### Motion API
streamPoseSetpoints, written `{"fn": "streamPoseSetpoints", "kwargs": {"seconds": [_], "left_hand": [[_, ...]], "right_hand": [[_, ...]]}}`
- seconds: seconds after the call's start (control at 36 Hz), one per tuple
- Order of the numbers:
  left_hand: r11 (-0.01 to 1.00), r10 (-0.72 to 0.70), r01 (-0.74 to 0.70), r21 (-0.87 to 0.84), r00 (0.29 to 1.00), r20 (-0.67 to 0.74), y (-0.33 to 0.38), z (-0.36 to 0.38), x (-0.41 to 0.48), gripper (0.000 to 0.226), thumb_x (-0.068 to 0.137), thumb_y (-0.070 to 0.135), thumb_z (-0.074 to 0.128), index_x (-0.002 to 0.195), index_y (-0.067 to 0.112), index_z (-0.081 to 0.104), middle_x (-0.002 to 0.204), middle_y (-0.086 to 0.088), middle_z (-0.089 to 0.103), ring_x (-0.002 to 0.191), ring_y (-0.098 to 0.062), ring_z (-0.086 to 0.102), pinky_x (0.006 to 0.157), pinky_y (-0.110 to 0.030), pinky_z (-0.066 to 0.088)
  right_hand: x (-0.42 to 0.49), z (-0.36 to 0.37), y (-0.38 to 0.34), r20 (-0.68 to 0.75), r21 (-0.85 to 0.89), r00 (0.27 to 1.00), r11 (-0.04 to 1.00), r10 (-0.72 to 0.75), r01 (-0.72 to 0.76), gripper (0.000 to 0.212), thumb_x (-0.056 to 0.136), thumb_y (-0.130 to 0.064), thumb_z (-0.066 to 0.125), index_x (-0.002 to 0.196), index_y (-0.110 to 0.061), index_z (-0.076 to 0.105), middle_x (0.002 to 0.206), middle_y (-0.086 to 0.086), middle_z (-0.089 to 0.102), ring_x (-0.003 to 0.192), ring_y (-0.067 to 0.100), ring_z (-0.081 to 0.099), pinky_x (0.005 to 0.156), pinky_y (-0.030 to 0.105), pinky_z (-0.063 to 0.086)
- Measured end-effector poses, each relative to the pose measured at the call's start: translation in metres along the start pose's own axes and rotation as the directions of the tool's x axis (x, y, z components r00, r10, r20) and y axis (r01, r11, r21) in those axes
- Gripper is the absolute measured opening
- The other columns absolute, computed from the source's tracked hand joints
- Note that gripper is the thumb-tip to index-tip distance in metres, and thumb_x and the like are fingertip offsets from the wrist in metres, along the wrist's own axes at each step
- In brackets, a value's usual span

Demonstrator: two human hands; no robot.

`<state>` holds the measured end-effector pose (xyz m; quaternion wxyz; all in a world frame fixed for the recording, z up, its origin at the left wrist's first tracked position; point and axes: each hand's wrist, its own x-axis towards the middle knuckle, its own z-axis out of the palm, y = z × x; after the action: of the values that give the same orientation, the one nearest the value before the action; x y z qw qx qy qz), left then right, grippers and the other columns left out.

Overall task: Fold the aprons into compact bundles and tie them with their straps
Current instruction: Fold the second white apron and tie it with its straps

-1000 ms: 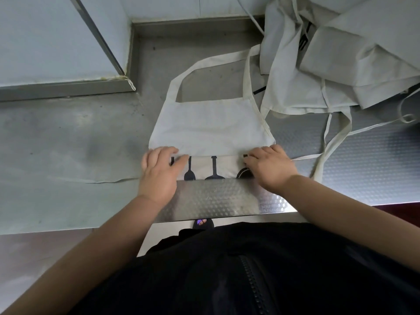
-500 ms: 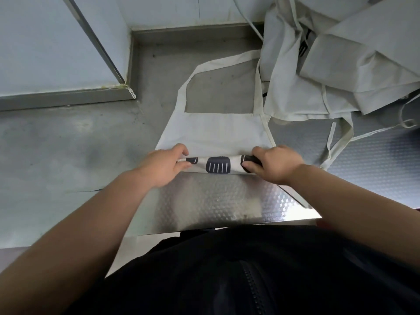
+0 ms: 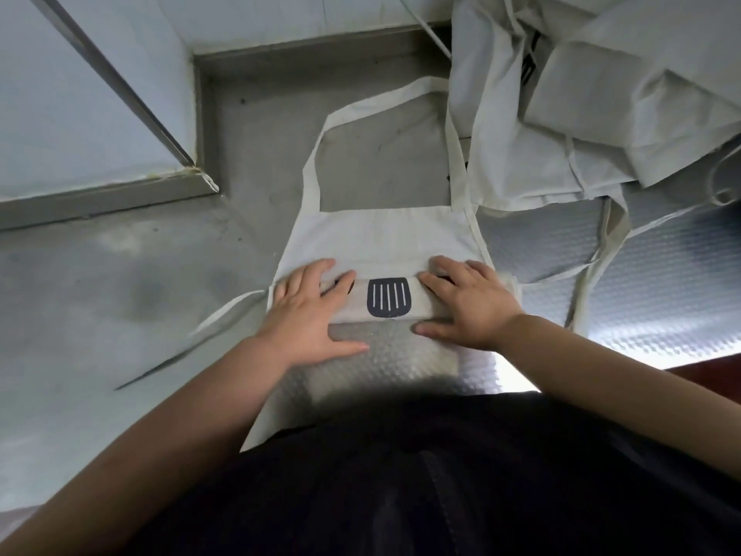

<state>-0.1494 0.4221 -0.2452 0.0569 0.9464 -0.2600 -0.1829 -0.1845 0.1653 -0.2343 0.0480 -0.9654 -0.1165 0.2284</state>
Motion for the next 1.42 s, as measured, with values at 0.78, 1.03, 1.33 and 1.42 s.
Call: {"fn": "streamPoseSetpoints", "kwargs": {"seconds": [0.78, 1.03, 1.33, 1.42], "left_hand": [[0.985, 0.174, -0.174, 0.006, 0.983, -0.063, -0.026, -0.018, 0.041, 0.085, 0.069, 0.075, 0.027, 0.139, 0.029, 0.043, 0.129, -0.005, 0.041, 0.121, -0.03, 0.04, 0.1, -0.042, 0.033], [0.997, -0.043, 0.035, 0.067, 0.992, 0.117, -0.022, -0.052, 0.064, 0.044, 0.09, 0.058, 0.043, 0.106, 0.019, 0.056, 0.108, -0.009, 0.063, 0.102, -0.029, 0.057, 0.081, -0.033, 0.04], [0.783, -0.62, 0.523, -0.338, 0.608, -0.495, 0.01, 0.002, 0.017, 0.062, 0.082, 0.045, 0.057, 0.133, 0.012, 0.044, 0.137, -0.019, 0.039, 0.121, -0.036, 0.034, 0.098, -0.051, 0.029], [0.349, -0.921, 0.616, -0.706, 0.366, -0.135, 0.021, -0.007, 0.013, 0.089, 0.079, 0.04, 0.07, 0.143, -0.001, 0.023, 0.146, -0.025, 0.022, 0.131, -0.043, 0.026, 0.106, -0.046, 0.023]], "right_hand": [[0.027, -0.025, -0.001, -0.174, 0.017, 0.985, 1.0, -0.008, 0.011, 0.061, 0.088, -0.058, 0.046, 0.132, -0.017, 0.053, 0.127, 0.009, 0.056, 0.115, 0.032, 0.054, 0.106, 0.041, 0.033], [0.038, -0.051, 0.013, 0.033, -0.039, 0.983, 0.983, 0.179, -0.178, 0.052, 0.092, -0.062, 0.031, 0.119, -0.022, 0.05, 0.121, 0.008, 0.058, 0.113, 0.029, 0.052, 0.09, 0.037, 0.037], [0.038, -0.045, -0.013, -0.043, 0.039, 0.998, 0.998, 0.047, -0.045, 0.036, 0.099, -0.041, 0.035, 0.128, -0.026, 0.049, 0.124, 0.006, 0.046, 0.11, 0.028, 0.052, 0.088, 0.033, 0.04], [0.044, -0.047, -0.016, 0.011, 0.069, 0.997, 0.995, 0.073, -0.073, 0.046, 0.094, -0.056, 0.037, 0.126, -0.025, 0.049, 0.125, 0.009, 0.046, 0.114, 0.029, 0.05, 0.09, 0.033, 0.039]]}}
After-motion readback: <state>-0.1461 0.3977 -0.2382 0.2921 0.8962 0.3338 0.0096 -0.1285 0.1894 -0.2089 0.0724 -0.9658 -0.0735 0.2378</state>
